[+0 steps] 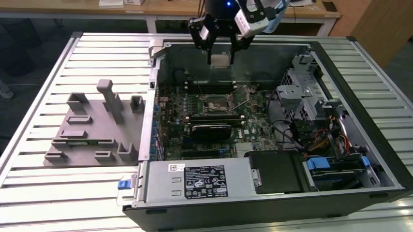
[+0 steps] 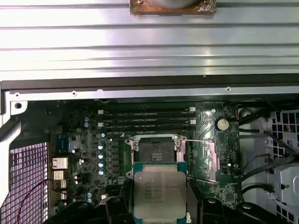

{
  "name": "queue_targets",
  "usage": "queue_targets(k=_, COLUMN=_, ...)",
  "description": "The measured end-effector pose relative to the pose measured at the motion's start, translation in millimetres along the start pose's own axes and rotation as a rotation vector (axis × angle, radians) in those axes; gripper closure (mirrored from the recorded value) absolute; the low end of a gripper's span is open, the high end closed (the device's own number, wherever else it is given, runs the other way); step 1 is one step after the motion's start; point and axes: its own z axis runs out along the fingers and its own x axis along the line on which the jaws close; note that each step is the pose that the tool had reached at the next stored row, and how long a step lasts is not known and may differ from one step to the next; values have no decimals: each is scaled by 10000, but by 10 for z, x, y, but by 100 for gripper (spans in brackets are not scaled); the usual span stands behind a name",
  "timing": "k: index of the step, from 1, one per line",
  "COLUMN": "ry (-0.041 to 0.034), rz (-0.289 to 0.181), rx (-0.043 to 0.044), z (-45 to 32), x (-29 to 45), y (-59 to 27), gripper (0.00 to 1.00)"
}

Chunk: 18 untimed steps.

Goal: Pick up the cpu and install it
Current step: 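Pick up the cpu and move it towards the insertion slot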

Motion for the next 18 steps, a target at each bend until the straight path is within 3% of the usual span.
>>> queue_targets(k=7, ry=1, rz=0, rx=2, z=77, x=-3, y=23, gripper=46)
queue_targets(k=9, ry=0, rz=0, rx=1, z=131, x=-5, y=39, gripper=46)
queue_targets(k=10, ry=0, rz=0, rx=1, z=195, x=-8, y=59, gripper=46)
queue_targets(k=13, ry=1, rz=0, rx=1, z=228, x=-9, y=69, gripper=46)
queue_targets(k=14, ry=0, rz=0, rx=1, z=326, x=-13, y=98, gripper=46)
queue_targets(k=15, ry=1, rz=0, rx=2, z=489, x=-19, y=147, gripper=46)
queue_targets(k=18, ry=1, rz=0, rx=1, z=523, x=-20, y=157, gripper=46)
